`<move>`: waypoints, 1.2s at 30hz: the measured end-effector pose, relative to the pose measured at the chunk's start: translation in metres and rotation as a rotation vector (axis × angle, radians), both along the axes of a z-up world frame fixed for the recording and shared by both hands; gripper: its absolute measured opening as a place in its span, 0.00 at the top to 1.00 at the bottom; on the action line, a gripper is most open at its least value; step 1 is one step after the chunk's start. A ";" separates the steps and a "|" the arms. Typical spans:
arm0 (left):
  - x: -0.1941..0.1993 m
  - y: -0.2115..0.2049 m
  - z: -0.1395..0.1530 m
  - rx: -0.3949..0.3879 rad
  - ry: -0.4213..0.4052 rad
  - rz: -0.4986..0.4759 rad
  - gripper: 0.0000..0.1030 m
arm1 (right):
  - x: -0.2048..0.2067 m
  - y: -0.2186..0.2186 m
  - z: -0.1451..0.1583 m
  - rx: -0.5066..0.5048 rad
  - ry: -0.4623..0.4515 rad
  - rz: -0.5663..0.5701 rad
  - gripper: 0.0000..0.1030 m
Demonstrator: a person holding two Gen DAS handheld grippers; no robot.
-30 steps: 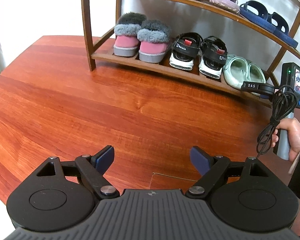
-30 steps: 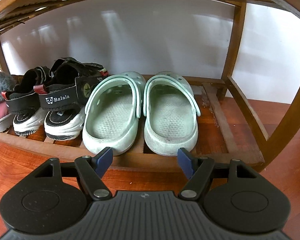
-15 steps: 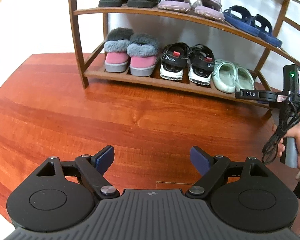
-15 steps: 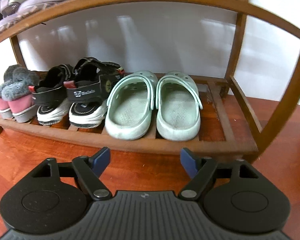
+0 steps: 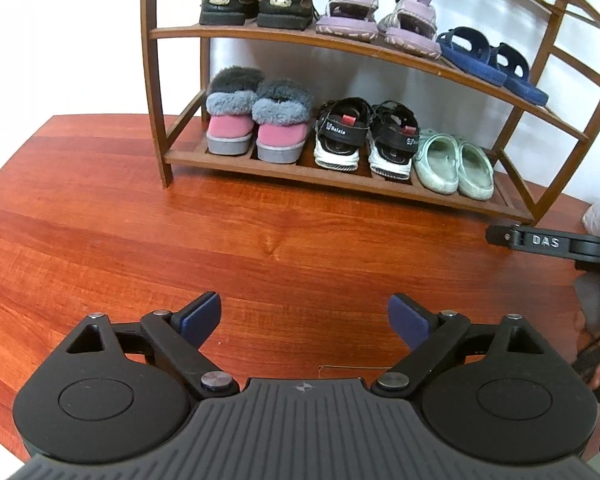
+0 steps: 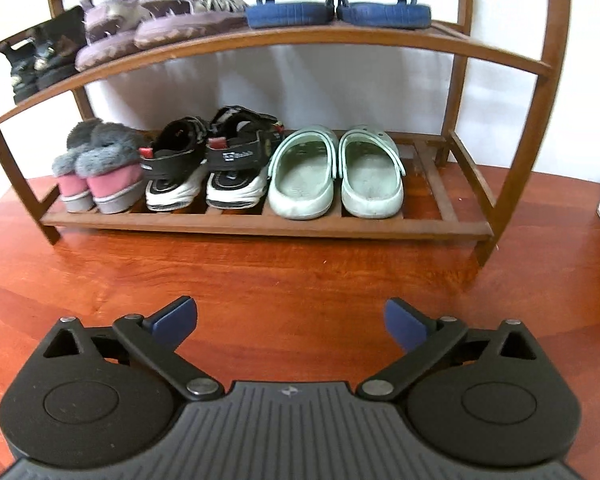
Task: Organize scattered shoes
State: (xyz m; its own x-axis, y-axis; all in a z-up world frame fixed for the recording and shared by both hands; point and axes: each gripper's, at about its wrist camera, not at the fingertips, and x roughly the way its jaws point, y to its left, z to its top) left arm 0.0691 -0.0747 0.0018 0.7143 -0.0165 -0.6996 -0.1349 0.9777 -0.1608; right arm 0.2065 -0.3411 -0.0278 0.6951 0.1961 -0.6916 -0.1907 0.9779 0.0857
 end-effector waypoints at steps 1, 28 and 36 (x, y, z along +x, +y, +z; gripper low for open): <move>-0.003 0.000 0.000 -0.005 -0.002 -0.005 0.09 | -0.007 0.001 0.003 0.000 -0.002 -0.003 0.01; -0.068 0.030 0.006 0.038 -0.059 -0.180 0.00 | -0.171 0.039 0.055 -0.035 -0.077 -0.139 0.01; -0.083 0.031 0.005 0.032 -0.055 -0.193 0.00 | -0.206 0.047 0.055 -0.041 -0.075 -0.159 0.01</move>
